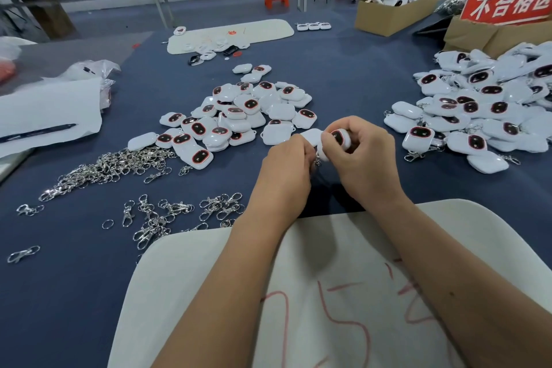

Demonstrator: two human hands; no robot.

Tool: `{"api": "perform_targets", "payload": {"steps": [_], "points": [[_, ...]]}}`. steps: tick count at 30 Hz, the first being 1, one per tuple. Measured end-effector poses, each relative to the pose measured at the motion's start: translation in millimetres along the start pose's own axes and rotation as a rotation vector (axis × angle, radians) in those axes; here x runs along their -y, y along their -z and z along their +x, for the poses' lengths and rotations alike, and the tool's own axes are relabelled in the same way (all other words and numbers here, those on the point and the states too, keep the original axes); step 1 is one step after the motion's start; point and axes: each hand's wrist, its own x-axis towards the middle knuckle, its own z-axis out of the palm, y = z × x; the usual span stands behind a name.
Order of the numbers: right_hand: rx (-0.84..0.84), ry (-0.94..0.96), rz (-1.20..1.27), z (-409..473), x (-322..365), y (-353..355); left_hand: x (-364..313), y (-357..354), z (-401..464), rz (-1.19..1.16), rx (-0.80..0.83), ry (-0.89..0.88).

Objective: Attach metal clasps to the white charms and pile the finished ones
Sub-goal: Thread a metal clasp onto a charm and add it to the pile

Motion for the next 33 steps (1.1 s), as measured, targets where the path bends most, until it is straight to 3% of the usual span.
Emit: {"api": "perform_targets", "payload": {"steps": [5,14,26,33], "points": [[0.017,-0.146,0.179,4,-7,2,-2,0,-3,-0.081,-0.117,-0.164],[0.013,-0.274,0.356,5,-9,2,4,0,2,-0.113,-0.154,-0.234],[0.032,-0.147,0.198,3,-6,3,10,9,3,-0.213,-0.18,-0.198],[0.041,-0.08,0.11,-2,0,3,14,11,4,-0.084,-0.125,-0.254]]}}
